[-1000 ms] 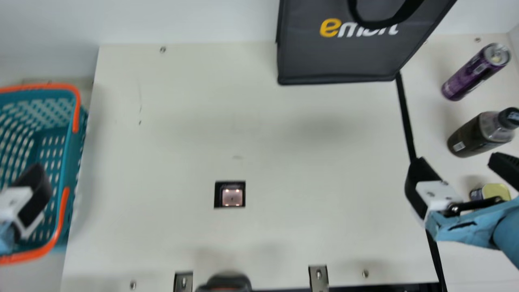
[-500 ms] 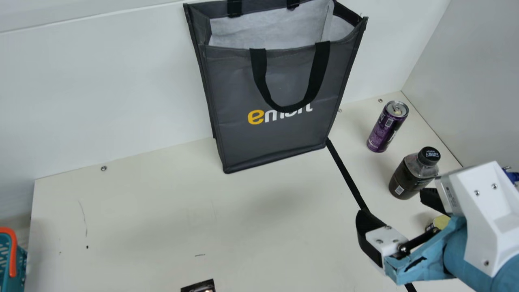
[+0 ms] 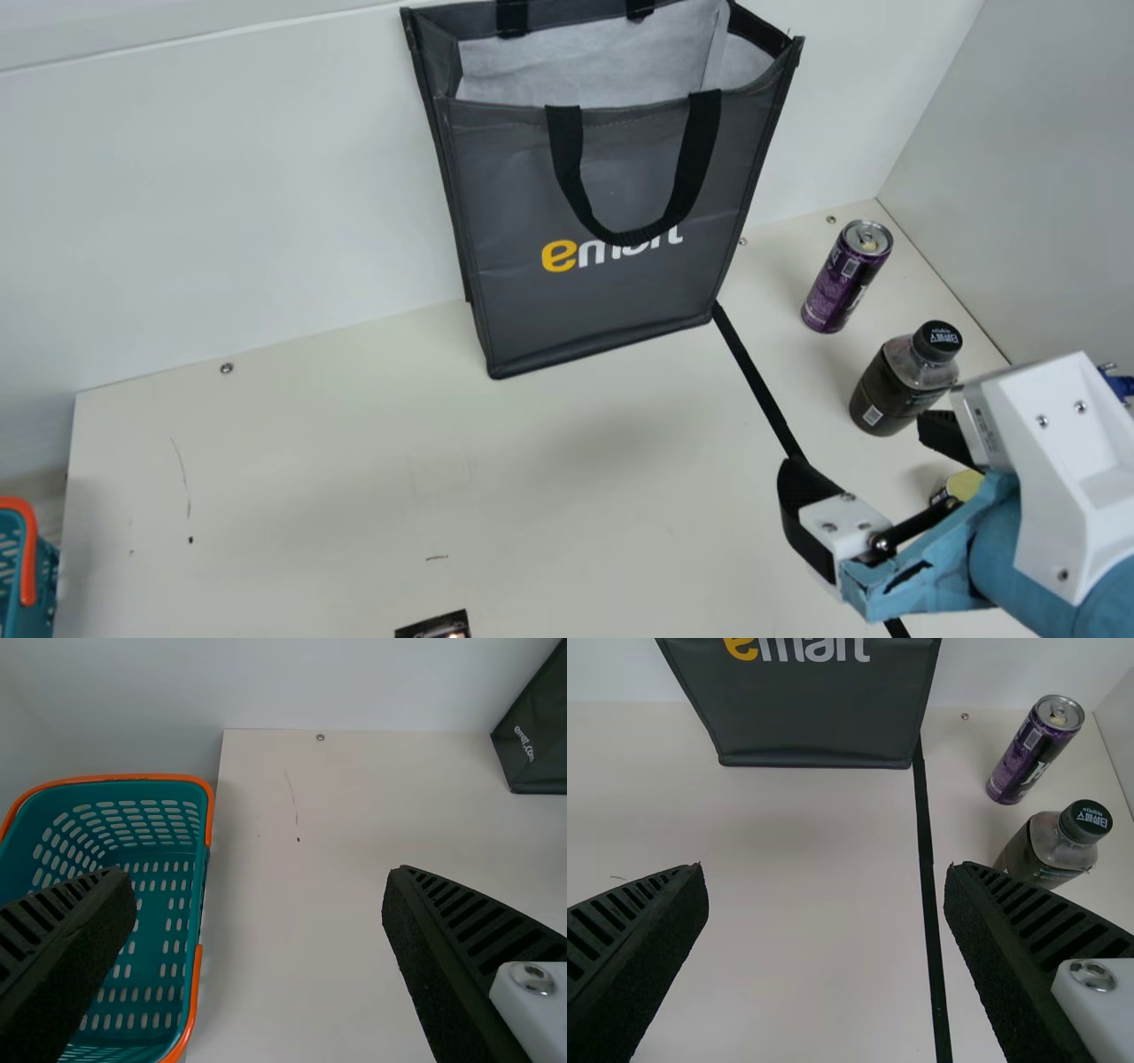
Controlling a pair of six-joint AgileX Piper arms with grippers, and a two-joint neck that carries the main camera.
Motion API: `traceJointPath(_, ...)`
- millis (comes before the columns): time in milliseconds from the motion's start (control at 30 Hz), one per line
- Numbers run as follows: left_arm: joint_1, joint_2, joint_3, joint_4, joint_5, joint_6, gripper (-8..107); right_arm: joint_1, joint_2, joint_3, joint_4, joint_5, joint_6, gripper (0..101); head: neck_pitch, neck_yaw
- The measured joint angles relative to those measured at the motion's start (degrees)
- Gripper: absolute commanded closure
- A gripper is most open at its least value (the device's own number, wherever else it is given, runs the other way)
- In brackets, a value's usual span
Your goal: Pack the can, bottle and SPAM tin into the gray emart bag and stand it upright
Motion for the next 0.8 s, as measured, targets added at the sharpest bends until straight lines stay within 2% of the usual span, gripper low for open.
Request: traceJointPath(800,0.00,0.00,0.00,0.00,0.00,0.00,9,0.00,0.00,0.00,0.00,0.00,0.00,6,0.00,0.00)
